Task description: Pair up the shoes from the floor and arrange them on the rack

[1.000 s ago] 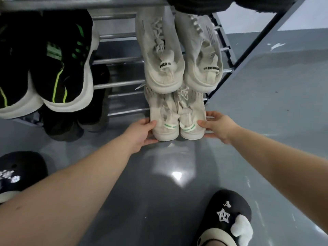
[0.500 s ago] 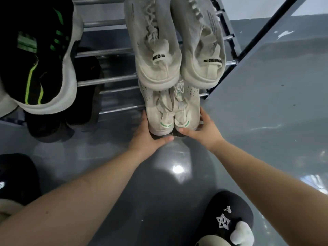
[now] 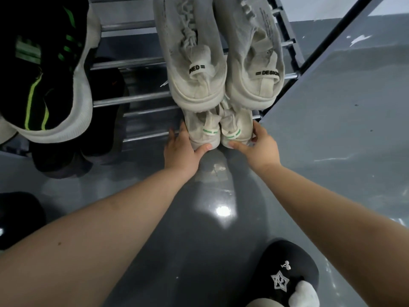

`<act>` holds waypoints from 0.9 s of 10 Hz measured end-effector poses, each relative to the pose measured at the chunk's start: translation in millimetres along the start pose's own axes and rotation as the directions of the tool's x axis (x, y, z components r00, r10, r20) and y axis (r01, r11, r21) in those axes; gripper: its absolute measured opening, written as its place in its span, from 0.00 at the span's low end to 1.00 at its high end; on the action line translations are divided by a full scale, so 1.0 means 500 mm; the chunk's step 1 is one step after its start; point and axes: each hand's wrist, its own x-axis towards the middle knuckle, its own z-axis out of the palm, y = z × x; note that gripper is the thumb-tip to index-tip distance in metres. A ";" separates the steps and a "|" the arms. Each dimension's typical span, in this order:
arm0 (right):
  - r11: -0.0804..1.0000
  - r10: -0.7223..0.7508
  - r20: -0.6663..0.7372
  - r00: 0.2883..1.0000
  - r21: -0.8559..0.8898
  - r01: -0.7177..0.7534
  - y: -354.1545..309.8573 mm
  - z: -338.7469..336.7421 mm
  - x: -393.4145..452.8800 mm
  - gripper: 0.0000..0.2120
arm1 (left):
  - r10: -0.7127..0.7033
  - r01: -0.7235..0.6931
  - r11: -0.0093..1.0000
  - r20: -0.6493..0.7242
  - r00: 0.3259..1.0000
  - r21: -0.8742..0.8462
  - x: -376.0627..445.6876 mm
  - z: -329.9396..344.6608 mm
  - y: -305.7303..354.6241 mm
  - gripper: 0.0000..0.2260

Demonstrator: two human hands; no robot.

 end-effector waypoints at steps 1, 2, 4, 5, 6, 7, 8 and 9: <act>1.000 -0.016 -0.021 1.000 -0.008 0.016 -0.018 -0.007 0.036 0.29 | -0.039 0.040 0.999 -0.011 0.999 0.007 0.034 -0.008 0.024 0.39; 0.999 -0.003 -0.001 1.000 -0.048 0.003 -0.013 -0.004 0.046 0.31 | -0.038 0.037 0.998 0.025 0.999 0.050 0.035 -0.002 0.023 0.41; 0.994 0.016 0.037 0.999 -0.105 -0.012 -0.023 -0.003 0.034 0.35 | -0.025 0.024 0.995 0.010 1.000 0.094 0.028 -0.011 0.018 0.42; 0.966 0.006 0.087 0.996 -0.257 0.017 -0.035 -0.003 0.004 0.44 | 0.013 -0.018 0.977 0.026 1.000 0.213 0.000 -0.027 0.024 0.44; 0.868 0.040 0.199 0.979 -0.493 0.065 -0.044 -0.002 -0.049 0.50 | 0.056 -0.101 0.921 0.129 0.990 0.377 -0.037 -0.041 0.025 0.43; 0.758 0.024 0.284 0.958 -0.631 0.168 -0.063 -0.025 -0.097 0.49 | 0.100 -0.190 0.872 0.215 0.971 0.450 -0.076 -0.066 0.043 0.41; 0.692 0.007 0.313 0.950 -0.687 0.222 -0.095 -0.063 -0.138 0.46 | 0.117 -0.243 0.850 0.282 0.952 0.467 -0.113 -0.107 0.070 0.39; 0.661 -0.015 0.336 0.942 -0.703 0.261 -0.129 -0.099 -0.185 0.45 | 0.128 -0.284 0.858 0.357 0.925 0.427 -0.158 -0.159 0.100 0.38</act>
